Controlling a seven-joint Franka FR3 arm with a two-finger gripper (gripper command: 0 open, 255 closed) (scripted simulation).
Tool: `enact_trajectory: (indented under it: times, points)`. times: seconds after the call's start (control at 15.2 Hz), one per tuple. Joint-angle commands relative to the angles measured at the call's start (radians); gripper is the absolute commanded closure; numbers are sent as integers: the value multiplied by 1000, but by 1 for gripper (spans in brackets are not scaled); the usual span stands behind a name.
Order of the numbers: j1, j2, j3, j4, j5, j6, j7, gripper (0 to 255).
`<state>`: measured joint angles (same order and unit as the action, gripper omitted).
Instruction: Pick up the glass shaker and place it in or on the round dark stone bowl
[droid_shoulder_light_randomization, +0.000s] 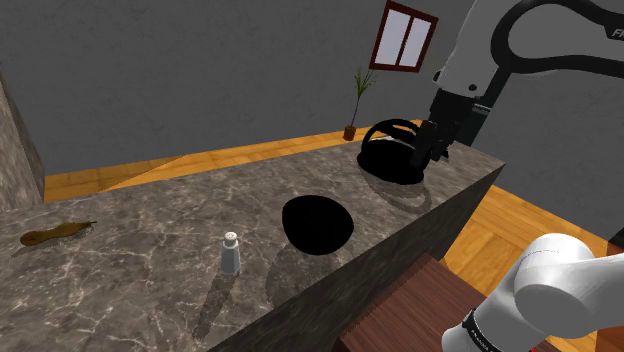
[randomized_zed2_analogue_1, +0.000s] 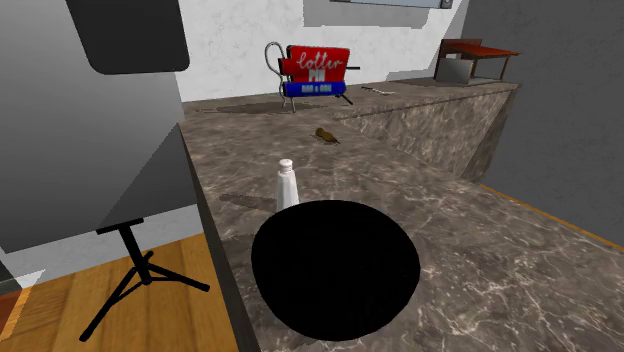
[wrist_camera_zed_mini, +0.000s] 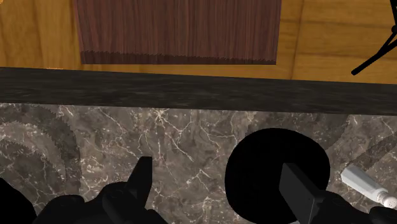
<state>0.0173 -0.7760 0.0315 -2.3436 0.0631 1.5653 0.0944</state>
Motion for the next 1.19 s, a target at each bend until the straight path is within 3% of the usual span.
enact_trajectory:
  times: [0.0,0.59,1.12]
  points:
    - [0,0,0,0,0,0,0,0]
    - [46,189,155,4,102,196,170,0]
    - [70,424,285,94,131,357,321,0]
